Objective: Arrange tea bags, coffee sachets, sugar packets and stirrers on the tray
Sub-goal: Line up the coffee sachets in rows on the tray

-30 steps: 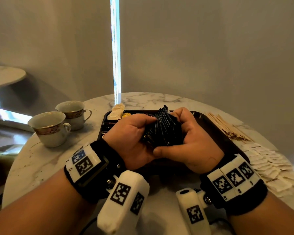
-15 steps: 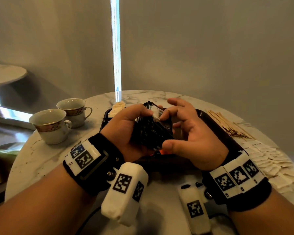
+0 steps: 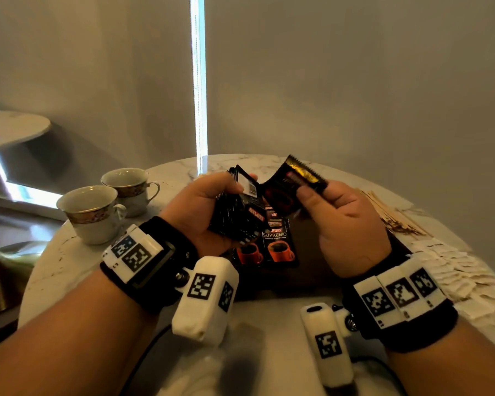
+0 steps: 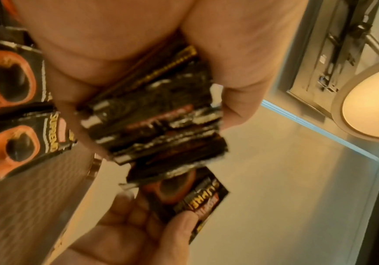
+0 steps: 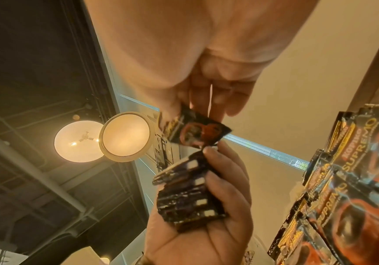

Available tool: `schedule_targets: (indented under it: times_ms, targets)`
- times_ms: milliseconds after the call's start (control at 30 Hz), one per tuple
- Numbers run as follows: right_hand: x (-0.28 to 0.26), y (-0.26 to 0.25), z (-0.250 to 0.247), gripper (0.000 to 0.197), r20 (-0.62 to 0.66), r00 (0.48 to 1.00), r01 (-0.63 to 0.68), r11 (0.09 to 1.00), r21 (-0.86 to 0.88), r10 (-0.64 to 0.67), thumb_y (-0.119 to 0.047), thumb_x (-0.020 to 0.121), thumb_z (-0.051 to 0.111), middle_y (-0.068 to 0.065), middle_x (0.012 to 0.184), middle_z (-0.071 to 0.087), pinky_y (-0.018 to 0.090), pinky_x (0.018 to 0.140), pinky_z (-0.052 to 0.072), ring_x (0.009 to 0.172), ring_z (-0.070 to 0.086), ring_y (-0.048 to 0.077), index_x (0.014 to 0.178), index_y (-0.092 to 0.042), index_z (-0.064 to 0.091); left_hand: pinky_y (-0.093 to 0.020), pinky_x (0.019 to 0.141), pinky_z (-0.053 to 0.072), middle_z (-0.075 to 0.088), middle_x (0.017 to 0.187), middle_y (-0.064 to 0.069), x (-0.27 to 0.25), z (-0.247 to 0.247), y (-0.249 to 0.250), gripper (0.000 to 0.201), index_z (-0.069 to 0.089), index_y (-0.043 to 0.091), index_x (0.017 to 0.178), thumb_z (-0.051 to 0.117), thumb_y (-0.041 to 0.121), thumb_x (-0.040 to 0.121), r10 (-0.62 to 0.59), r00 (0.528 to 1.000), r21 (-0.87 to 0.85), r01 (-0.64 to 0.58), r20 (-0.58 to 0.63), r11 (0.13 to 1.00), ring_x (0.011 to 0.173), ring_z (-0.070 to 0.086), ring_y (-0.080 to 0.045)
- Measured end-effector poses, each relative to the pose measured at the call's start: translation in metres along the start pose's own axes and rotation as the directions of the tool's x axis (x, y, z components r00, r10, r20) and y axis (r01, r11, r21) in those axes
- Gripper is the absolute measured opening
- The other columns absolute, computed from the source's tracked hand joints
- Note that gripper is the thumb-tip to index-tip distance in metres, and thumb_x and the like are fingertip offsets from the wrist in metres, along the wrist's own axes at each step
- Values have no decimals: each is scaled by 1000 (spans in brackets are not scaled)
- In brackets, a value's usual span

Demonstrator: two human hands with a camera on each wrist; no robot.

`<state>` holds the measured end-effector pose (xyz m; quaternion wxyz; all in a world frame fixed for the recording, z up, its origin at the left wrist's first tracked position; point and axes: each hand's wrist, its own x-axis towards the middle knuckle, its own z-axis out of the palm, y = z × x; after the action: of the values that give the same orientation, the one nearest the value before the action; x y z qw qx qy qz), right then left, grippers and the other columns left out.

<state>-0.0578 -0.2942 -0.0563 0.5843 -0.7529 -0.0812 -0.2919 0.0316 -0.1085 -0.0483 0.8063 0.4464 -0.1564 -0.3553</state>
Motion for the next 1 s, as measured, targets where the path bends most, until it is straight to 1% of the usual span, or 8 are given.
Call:
schedule_targets:
  times_ms: [100, 200, 333, 400, 567, 700, 900, 1000]
  targets:
    - [3, 1, 4, 13, -71, 986, -124, 948, 294, 150, -7, 94, 60, 10, 94, 77, 47, 79, 59, 90, 74, 28, 101, -15, 67, -44, 73, 57, 62, 116, -22, 1, -1, -1, 66, 54, 9, 139, 55, 11, 73, 20, 1000, 17, -20, -9, 1000, 90, 67, -35]
    - [2, 5, 11, 12, 0, 972, -221, 921, 321, 234, -5, 92, 64, 19, 95, 75, 65, 87, 52, 89, 72, 34, 101, -12, 66, -53, 83, 57, 62, 118, -27, -2, 2, -6, 77, 46, 0, 145, 63, 11, 71, -32, 999, 75, 31, 14, 997, 96, 68, -41]
    - [-2, 11, 13, 8, 31, 965, -259, 943, 209, 259, -23, 82, 74, 25, 86, 72, 78, 75, 47, 80, 67, 49, 88, -24, 70, -70, 114, 28, 39, 150, -36, -6, 9, -11, 75, 49, 1, 144, 76, 17, 76, -122, 982, 165, 98, 144, 981, 137, 41, -55]
    - [-2, 10, 14, 14, 20, 969, -246, 957, 152, 246, -26, 79, 75, 27, 84, 69, 77, 70, 49, 78, 65, 54, 92, -23, 69, -71, 112, 31, 40, 149, -37, -5, 9, -11, 70, 49, 0, 143, 72, 11, 78, -133, 981, 161, 110, 142, 981, 135, 42, -56]
    - [-2, 3, 5, 60, 31, 986, -167, 986, 16, 166, -44, 58, 86, -4, 106, 66, 47, 82, 60, 97, 69, 20, 110, -33, 56, -53, 88, 57, 64, 118, -27, -3, 5, -7, 67, 51, -1, 140, 63, 13, 76, -159, 987, 148, 152, 37, 977, 102, 67, -42]
    - [-5, -16, -3, 53, 281, 950, -54, 957, -286, 138, -50, 51, 89, -29, 131, 50, 31, 91, 55, 112, 58, 4, 98, -41, 64, -46, 88, 51, 66, 107, -20, -4, 2, -4, 58, 59, 2, 130, 66, 19, 75, -199, 979, 162, 190, 40, 968, 91, 66, -33]
    - [-5, -13, -1, 41, 335, 933, -78, 981, -178, 135, -30, 58, 90, -24, 118, 60, 45, 73, 63, 92, 71, 22, 91, -32, 66, -49, 92, 48, 64, 107, -20, -3, -2, -5, 51, 62, 5, 127, 67, 20, 78, -210, 971, 156, 192, 111, 969, 93, 64, -33]
    - [-5, -9, 0, 46, 316, 935, -142, 986, -93, 164, -32, 53, 91, -6, 114, 68, 57, 71, 61, 96, 70, 34, 91, -27, 66, -51, 99, 45, 64, 114, -21, -6, -4, 0, 59, 58, 2, 135, 69, 22, 80, -176, 982, 177, 160, 76, 971, 99, 64, -34]
